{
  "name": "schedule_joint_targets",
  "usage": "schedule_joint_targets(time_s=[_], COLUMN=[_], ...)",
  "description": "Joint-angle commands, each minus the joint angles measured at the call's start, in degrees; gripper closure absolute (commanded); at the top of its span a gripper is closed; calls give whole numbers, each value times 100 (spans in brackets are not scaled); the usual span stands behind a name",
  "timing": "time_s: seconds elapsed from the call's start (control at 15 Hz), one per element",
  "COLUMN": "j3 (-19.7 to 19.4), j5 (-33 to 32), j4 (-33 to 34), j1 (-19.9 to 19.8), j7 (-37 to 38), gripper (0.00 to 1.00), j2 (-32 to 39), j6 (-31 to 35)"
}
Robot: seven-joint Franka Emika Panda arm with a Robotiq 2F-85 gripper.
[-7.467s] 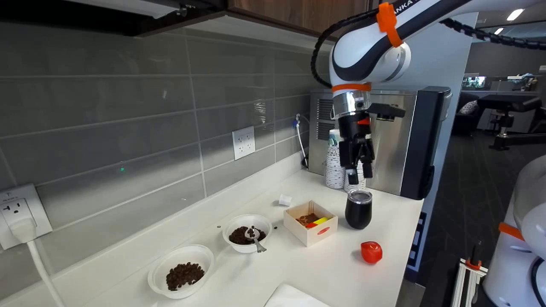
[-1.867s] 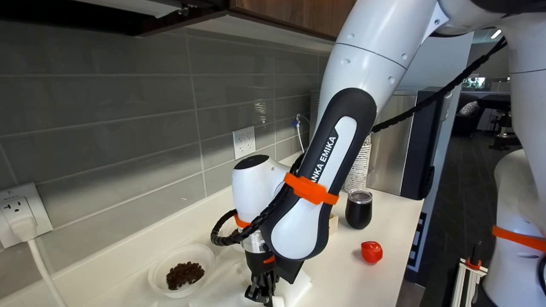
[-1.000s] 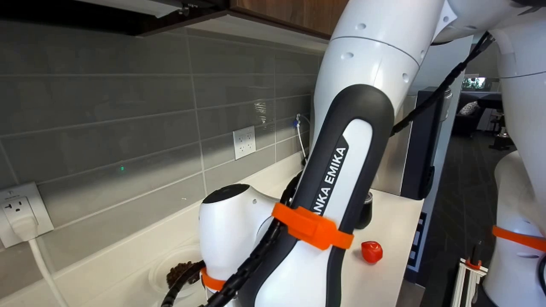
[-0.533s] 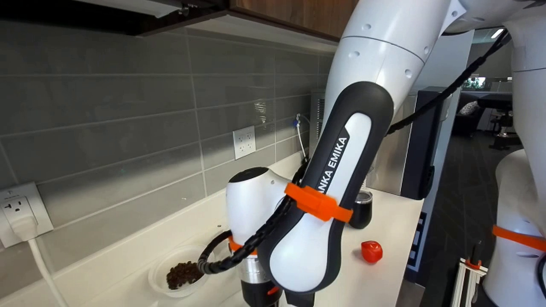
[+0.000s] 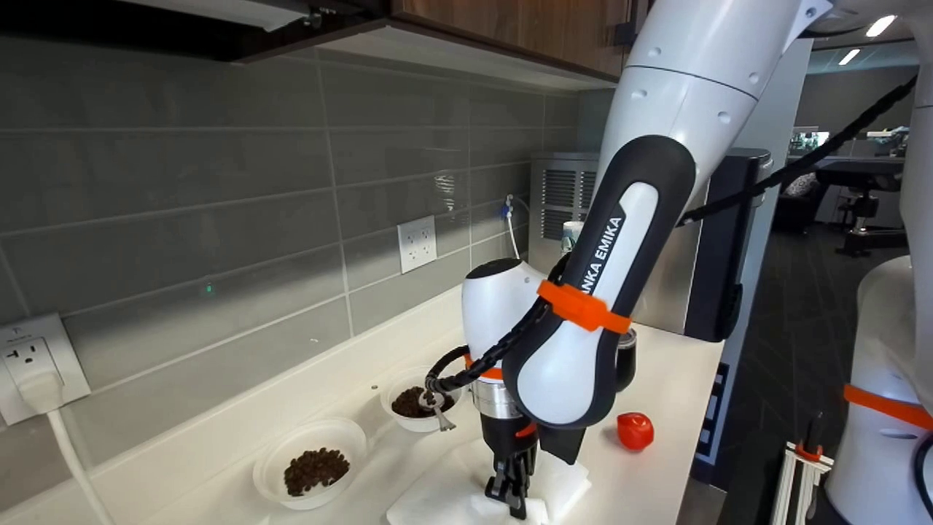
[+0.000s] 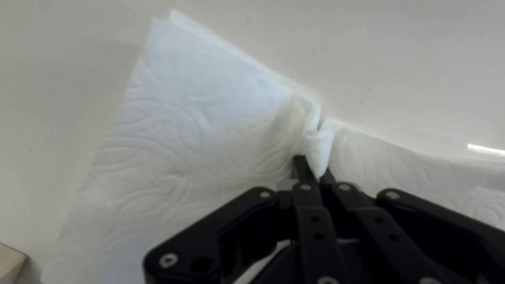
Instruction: Use the paper towel to clean the surface
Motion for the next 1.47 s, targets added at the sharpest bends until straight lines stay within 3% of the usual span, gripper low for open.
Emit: schedule_joint_targets(time_s=[0.0,0.4,0.67,0.8,1.0,1.4], j3=[204,1155,1513,1482,1102,311], j5=[185,271,134,7,-443,-1077], j4=[-29,585,929,901,564,-105], j1=[-14,525,833,909,970,619], j7=[13,-229,-294,-277,96,729], gripper=[99,99,99,99,99,99], j2=[104,599,898,923,637,-22], j6=[210,-3,-42,-104,-230,-221])
